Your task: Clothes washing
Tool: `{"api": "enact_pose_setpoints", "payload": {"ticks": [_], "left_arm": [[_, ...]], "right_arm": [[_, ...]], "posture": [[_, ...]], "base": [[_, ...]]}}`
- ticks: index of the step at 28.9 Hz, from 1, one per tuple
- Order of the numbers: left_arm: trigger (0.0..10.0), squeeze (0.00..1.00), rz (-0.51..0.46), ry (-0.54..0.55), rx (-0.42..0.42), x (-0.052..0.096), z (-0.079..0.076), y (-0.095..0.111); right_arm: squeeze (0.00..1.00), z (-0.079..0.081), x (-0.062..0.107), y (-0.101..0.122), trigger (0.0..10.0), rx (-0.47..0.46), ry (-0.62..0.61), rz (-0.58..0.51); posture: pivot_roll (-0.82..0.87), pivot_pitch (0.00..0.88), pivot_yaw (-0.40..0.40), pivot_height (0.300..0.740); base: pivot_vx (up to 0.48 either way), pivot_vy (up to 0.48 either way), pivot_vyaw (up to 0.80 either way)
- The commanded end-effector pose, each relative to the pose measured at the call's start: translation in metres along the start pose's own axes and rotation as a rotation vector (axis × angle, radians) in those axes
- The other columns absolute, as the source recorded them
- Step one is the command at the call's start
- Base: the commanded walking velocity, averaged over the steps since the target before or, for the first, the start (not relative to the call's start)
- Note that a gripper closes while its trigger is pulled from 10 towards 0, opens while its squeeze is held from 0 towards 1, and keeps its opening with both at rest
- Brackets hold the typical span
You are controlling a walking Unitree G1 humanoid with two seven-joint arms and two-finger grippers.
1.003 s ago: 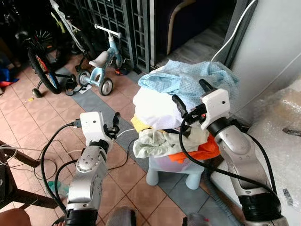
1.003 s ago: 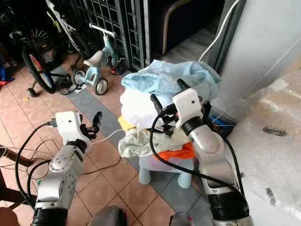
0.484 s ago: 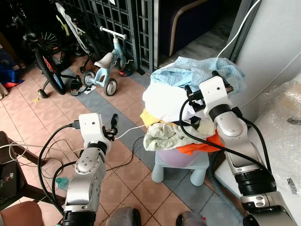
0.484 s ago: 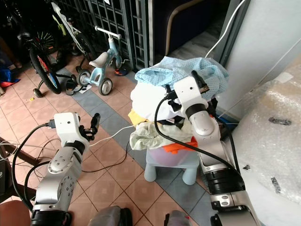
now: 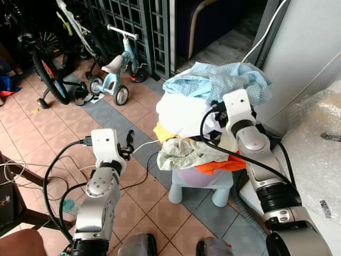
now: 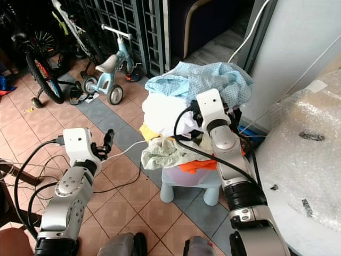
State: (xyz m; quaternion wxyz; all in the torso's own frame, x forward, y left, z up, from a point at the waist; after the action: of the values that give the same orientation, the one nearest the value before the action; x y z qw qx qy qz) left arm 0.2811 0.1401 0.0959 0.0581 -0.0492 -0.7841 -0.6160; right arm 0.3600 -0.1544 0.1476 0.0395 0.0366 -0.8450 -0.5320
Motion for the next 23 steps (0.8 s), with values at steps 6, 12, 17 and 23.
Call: {"api": "enact_pose_setpoints", "payload": {"ticks": [6,12,17,23], "left_arm": [[10.0,0.0,0.008,0.015,-0.009,-0.001,0.002,-0.001],[10.0,0.0,0.011,0.013,-0.009,-0.001,0.002,-0.001],[10.0,0.0,0.011,0.013,-0.009,-0.001,0.002,-0.001],[10.0,0.0,0.01,0.015,-0.009,-0.001,0.002,-0.001]], "right_arm": [[0.0,-0.001,-0.003,-0.004,0.0,-0.083,-0.01,0.024],[0.0,-0.002,-0.002,0.002,0.0,-0.108,0.002,-0.013],[0.0,-0.002,-0.001,0.005,0.0,-0.152,0.019,-0.045],[0.0,-0.001,0.001,0.011,0.0,-0.186,0.022,-0.089]], "posture": [[-0.02,0.093,0.054,0.74],[-0.03,0.094,0.055,0.74],[-0.03,0.096,0.054,0.74],[-0.03,0.096,0.055,0.74]], "base": [[0.0,0.0,0.0],[0.0,0.0,0.0],[0.0,0.0,0.0],[0.0,0.0,0.0]]}}
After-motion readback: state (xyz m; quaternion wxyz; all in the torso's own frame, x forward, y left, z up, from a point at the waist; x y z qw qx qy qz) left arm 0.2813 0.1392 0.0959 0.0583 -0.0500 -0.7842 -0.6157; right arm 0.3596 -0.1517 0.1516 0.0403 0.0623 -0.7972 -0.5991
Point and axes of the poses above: a point about 5 cm out from each wrist's last joint towards the gripper, its own x axis pointing back from the gripper into the wrist, its own y axis along the axis of the wrist's last joint, z = x × y, the point moved 1 cm from there along -x, pointing out of the wrist towards the gripper, and after that the axes turned 7 degrees about x, right-handed, at the moved point
